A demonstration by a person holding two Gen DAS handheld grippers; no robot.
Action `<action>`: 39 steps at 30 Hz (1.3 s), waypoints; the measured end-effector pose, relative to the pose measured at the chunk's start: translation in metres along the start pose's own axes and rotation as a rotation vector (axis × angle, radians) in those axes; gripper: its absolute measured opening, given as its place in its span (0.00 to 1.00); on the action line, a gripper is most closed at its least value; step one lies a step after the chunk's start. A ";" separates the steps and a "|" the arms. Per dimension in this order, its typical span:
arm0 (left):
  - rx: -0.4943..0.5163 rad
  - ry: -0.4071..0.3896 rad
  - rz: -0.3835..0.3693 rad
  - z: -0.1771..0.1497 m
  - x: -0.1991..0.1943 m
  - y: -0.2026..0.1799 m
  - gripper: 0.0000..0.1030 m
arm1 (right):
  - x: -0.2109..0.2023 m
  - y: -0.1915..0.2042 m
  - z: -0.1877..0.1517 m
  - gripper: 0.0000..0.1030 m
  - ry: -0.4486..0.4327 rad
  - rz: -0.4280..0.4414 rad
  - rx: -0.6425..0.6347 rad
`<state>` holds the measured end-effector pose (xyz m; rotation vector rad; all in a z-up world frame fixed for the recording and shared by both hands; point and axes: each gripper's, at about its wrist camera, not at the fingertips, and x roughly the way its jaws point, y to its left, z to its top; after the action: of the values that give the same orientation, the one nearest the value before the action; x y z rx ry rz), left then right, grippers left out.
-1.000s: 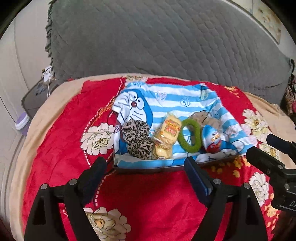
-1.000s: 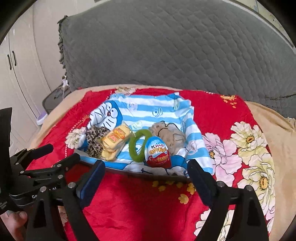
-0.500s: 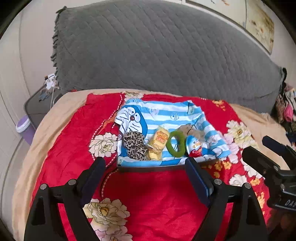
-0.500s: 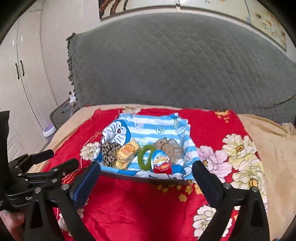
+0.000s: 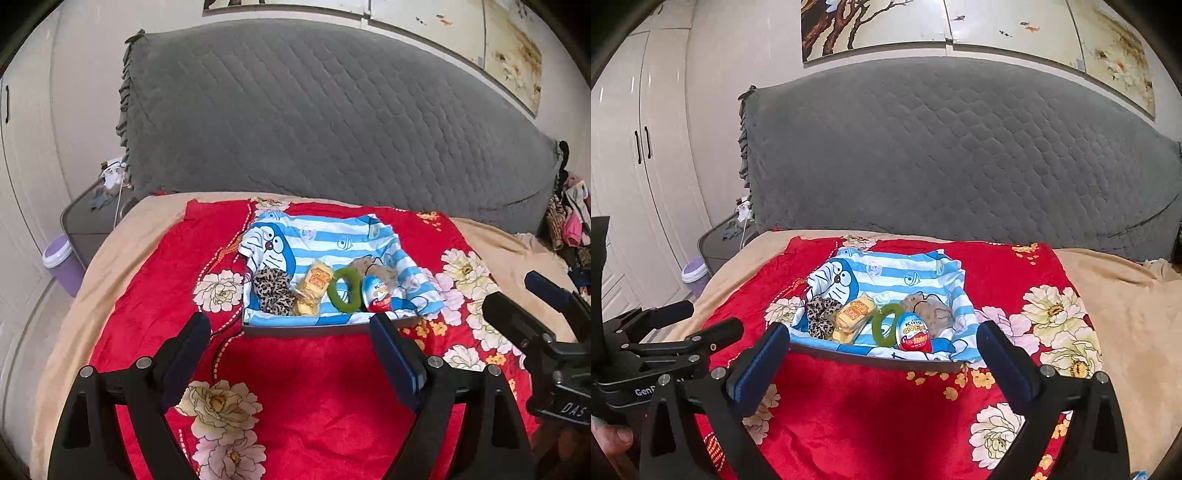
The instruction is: Organize objects
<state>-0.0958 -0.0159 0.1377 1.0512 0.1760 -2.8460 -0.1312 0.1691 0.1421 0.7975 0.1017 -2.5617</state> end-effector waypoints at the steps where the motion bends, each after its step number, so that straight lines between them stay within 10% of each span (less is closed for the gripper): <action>1: 0.001 -0.004 0.006 0.000 -0.003 -0.001 0.86 | -0.003 0.000 0.000 0.99 -0.003 -0.001 -0.003; 17: 0.010 -0.134 -0.034 -0.002 -0.071 -0.014 0.86 | -0.057 0.007 -0.005 0.99 -0.099 0.013 -0.018; 39: 0.034 -0.007 0.002 -0.080 0.016 -0.017 0.86 | -0.004 0.006 -0.085 0.99 -0.037 -0.016 -0.032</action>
<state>-0.0589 0.0115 0.0676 1.0462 0.1269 -2.8606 -0.0814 0.1825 0.0741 0.7395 0.1373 -2.5824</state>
